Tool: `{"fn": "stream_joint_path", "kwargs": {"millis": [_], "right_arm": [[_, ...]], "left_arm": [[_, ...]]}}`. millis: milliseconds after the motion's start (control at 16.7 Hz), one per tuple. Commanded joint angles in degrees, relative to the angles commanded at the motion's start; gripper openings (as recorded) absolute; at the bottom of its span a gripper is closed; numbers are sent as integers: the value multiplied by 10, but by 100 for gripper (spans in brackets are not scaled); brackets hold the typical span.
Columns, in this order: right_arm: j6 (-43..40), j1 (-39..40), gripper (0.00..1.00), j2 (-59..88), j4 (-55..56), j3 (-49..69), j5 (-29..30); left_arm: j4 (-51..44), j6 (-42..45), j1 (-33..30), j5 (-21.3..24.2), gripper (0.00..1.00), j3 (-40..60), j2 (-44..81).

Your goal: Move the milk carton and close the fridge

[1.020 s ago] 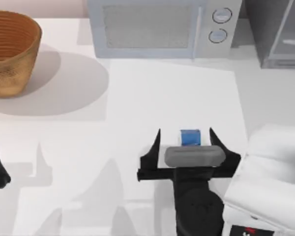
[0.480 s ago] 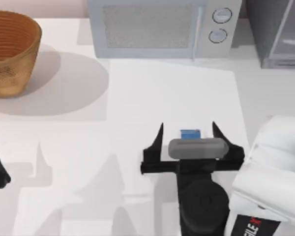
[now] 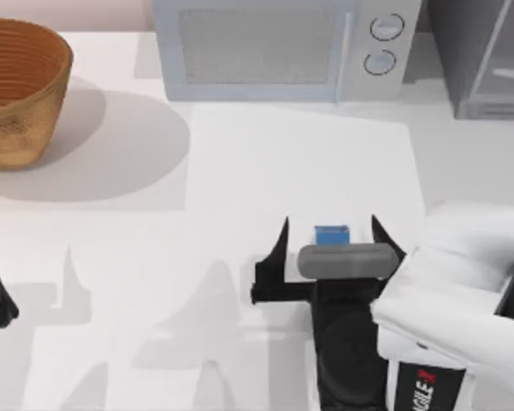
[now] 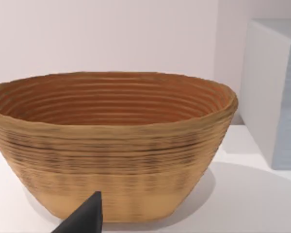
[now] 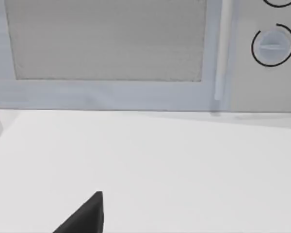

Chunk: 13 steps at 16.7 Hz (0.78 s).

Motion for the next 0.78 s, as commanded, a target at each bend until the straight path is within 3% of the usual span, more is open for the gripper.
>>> {"fn": "stream_joint_path", "kwargs": {"millis": [660, 780], "right_arm": [[0, -7, 100, 22, 16, 6, -7], [0, -7, 85, 22, 16, 6, -7]], "left_arm": [[0, 0, 0, 0, 100, 0, 0], [0, 0, 0, 0, 100, 0, 0]]}}
